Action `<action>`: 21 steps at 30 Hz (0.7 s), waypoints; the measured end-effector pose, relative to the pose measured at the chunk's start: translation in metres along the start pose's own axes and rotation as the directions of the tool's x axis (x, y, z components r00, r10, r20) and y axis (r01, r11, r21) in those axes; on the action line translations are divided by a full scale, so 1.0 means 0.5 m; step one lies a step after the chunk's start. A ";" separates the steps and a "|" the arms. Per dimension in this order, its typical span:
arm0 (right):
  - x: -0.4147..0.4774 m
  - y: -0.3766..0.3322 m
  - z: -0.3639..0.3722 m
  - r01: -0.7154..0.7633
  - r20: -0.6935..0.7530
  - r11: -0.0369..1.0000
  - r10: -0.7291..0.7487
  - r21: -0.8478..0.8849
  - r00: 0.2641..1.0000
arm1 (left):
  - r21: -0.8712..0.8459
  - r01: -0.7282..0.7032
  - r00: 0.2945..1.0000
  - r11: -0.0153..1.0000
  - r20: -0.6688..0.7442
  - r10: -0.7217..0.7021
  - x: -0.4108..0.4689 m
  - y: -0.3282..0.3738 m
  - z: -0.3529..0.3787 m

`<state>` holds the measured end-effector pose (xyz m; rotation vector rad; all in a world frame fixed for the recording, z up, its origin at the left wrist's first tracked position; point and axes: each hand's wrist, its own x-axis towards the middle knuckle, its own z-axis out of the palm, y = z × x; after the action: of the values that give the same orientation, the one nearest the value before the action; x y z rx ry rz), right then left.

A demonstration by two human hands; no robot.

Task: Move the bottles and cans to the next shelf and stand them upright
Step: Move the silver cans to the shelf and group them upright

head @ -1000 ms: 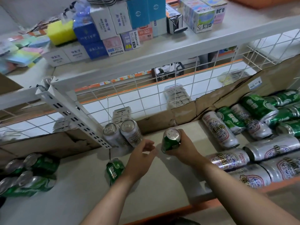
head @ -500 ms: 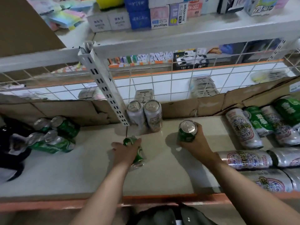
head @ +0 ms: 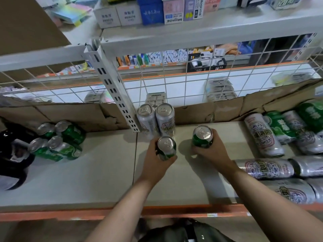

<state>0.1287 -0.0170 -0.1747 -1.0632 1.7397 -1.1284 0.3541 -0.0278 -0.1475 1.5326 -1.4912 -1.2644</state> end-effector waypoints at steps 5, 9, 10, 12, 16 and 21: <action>-0.006 0.010 -0.010 0.020 0.069 0.998 -0.016 -0.058 0.997 | -0.078 -0.023 1.000 0.997 -0.004 0.023 0.019 -0.021 0.023; -0.016 0.006 -0.003 0.071 0.126 0.996 -0.063 -0.063 0.990 | -0.112 -0.006 0.998 0.994 -0.062 -0.001 0.037 -0.017 0.036; -0.014 0.002 0.001 0.067 0.107 0.996 -0.062 -0.050 0.992 | -0.114 0.001 0.997 0.993 -0.073 -0.009 0.038 -0.015 0.039; -0.017 -0.012 0.011 0.042 0.063 0.999 -0.040 -0.027 0.997 | -0.126 0.001 0.994 0.992 -0.110 -0.015 0.033 -0.008 0.035; -0.056 -0.022 0.048 0.056 0.107 0.998 -0.056 -0.002 0.993 | -0.057 -0.024 0.988 0.998 -0.151 0.015 0.013 -0.004 -0.018; -0.112 -0.036 0.145 0.076 0.202 0.997 -0.071 -0.016 0.977 | -0.002 0.046 0.983 0.999 -0.177 -0.046 -0.032 -0.022 -0.121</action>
<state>0.2178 0.0103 -0.1696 -1.2212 1.5694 -1.0094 0.4158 -0.0210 -0.1348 1.6441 -1.3509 -1.1203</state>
